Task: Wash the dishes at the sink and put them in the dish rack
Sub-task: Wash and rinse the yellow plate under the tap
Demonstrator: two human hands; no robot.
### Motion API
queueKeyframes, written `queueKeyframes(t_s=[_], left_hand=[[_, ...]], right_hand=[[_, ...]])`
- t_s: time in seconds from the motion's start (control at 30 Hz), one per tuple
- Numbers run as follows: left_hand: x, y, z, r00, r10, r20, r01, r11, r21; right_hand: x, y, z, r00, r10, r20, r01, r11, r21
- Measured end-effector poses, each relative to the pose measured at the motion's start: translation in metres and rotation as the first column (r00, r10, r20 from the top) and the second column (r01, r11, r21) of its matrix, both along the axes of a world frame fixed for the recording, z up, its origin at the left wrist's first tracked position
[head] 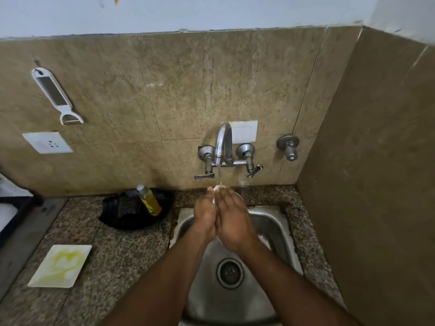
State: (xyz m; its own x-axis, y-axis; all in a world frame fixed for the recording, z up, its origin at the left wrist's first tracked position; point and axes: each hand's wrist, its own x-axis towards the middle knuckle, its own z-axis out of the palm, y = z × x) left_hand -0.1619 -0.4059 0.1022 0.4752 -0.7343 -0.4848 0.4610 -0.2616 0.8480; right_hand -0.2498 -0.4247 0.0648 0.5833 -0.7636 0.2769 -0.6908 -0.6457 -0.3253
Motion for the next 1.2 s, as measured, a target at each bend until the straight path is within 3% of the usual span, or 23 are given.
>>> queueKeyframes(t_s=[0.1,0.17,0.23,0.27,0.33,0.43,0.6,0.7,0.8,0.87,0.93,1.03,1.1,1.2], left_hand=[[0.012,0.0,-0.006,1.0,-0.008,0.012,0.009,1.0,-0.026],[0.01,0.003,-0.01,0.992,0.013,0.125,-0.015,1.0,0.015],[0.004,0.006,-0.011,0.992,0.01,0.123,-0.012,1.0,0.02],[0.002,0.007,-0.009,0.993,0.028,0.116,-0.03,0.999,0.021],[0.007,0.009,-0.005,0.992,0.05,0.115,-0.051,0.999,0.005],[0.016,0.008,0.004,0.994,0.067,0.082,-0.06,0.994,-0.088],[0.014,0.012,0.012,0.974,0.046,0.221,-0.025,0.995,-0.095],[0.022,0.013,0.007,0.999,-0.007,0.036,0.012,0.991,-0.134],[0.038,0.006,0.012,0.975,-0.142,-0.171,0.126,0.987,-0.099],[0.05,-0.007,0.012,0.96,-0.175,-0.218,0.171,0.985,-0.034],[0.055,-0.021,0.008,0.985,-0.092,-0.147,0.105,0.991,0.082],[0.037,-0.023,0.015,0.989,-0.133,0.065,0.13,0.99,0.051],[0.018,-0.018,0.015,0.959,-0.14,0.246,0.142,0.99,0.01],[0.008,-0.009,0.012,0.974,-0.075,0.216,0.096,0.991,-0.089]], right_hand=[[-0.002,0.007,-0.01,0.997,0.048,0.067,-0.049,0.999,0.015],[0.009,-0.008,-0.008,0.987,-0.106,0.123,0.085,0.983,0.162],[0.021,-0.028,0.005,0.964,-0.25,0.091,0.202,0.91,0.361],[0.025,-0.031,0.011,0.963,-0.262,0.064,0.222,0.905,0.364],[0.028,-0.024,0.013,0.972,-0.23,0.047,0.217,0.956,0.2],[0.022,0.002,0.008,0.988,-0.079,0.135,0.079,0.997,0.01],[0.024,-0.001,0.006,0.821,-0.405,0.403,0.286,0.902,0.323],[0.018,-0.003,0.006,0.887,-0.305,0.348,0.227,0.942,0.248],[-0.005,-0.013,0.003,0.977,-0.051,0.207,0.049,0.999,0.015],[-0.016,-0.016,-0.002,0.989,0.132,0.073,-0.123,0.985,-0.121],[-0.014,-0.013,-0.002,0.984,0.174,0.023,-0.17,0.977,-0.128],[0.009,-0.013,0.001,0.996,-0.056,0.067,0.055,0.998,0.017],[0.021,-0.021,0.009,0.96,-0.237,0.148,0.211,0.963,0.168],[0.025,-0.033,0.018,0.894,-0.397,0.207,0.312,0.883,0.35]])
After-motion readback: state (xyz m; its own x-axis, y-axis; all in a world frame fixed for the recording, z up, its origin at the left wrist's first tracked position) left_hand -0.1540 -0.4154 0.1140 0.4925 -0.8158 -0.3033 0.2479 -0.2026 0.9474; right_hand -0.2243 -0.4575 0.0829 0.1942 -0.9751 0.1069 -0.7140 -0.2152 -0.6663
